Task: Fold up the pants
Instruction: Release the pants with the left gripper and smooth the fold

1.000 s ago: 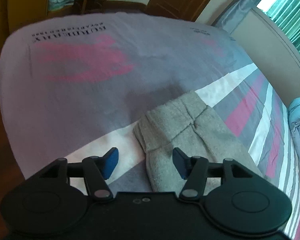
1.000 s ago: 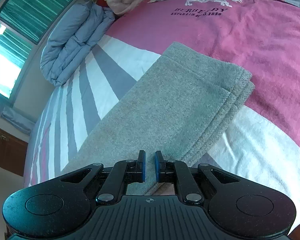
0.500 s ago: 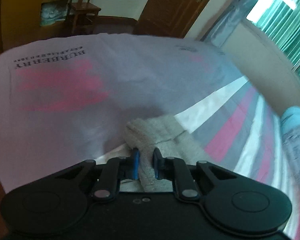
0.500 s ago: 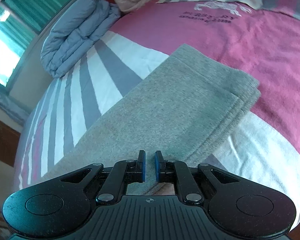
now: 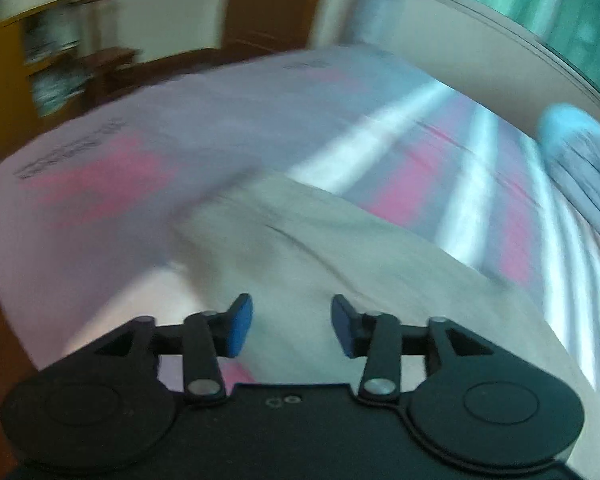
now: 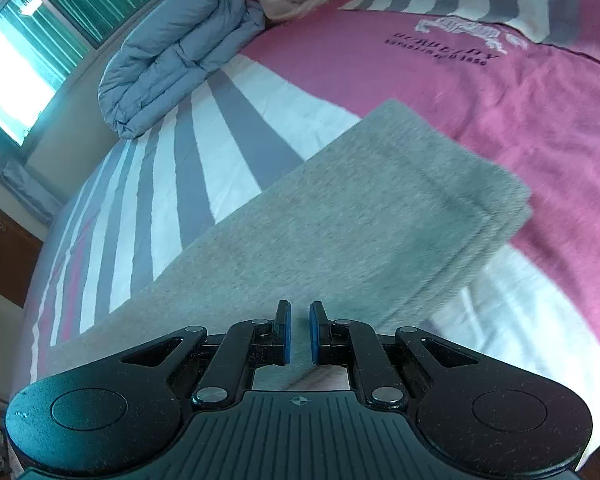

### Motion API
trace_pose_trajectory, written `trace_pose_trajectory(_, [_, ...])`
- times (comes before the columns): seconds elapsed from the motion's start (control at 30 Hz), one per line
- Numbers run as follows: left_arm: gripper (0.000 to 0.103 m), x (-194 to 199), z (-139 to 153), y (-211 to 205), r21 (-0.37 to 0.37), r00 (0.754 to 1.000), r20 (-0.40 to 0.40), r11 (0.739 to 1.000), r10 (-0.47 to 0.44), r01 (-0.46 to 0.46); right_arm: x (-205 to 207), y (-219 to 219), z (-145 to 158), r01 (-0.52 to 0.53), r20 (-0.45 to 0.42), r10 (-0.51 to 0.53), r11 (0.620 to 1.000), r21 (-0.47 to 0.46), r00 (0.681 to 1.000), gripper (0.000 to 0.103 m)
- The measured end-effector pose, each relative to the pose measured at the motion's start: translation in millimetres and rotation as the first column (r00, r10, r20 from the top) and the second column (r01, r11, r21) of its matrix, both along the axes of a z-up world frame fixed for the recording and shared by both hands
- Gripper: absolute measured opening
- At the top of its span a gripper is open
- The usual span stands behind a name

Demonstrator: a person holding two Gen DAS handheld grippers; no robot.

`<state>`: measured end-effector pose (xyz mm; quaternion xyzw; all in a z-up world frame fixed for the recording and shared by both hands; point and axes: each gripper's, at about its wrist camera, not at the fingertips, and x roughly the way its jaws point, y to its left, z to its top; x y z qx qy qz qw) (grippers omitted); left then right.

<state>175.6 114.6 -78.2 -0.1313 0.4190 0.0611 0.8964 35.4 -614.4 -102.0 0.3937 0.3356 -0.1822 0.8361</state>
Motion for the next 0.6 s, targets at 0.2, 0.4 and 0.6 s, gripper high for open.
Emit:
trace_pose_trajectory(0.2, [0.059, -19.0, -12.2, -94.3, -0.031, 0.974, -0.036, 0.974, -0.225, 0.224, -29.5, -25.6, 3.5, 0.068, 0.019, -0.069, 0.996, 0.050, 0.997, 0.009])
trace_pose_trajectory(0.4, [0.057, -24.8, -53.0, -130.5, -0.026, 0.949, -0.130, 0.958, -0.286, 0.285, -55.6, -52.4, 12.3, 0.155, 0.016, -0.156, 0.987, 0.037, 0.988, 0.009])
trace_pose_trajectory(0.6, [0.058, -21.6, -55.2, -128.6, -0.038, 0.950, -0.130, 0.959, -0.283, 0.281, -56.1, -69.0, 3.2, 0.190, -0.003, -0.190, 0.976, 0.104, 0.982, 0.010])
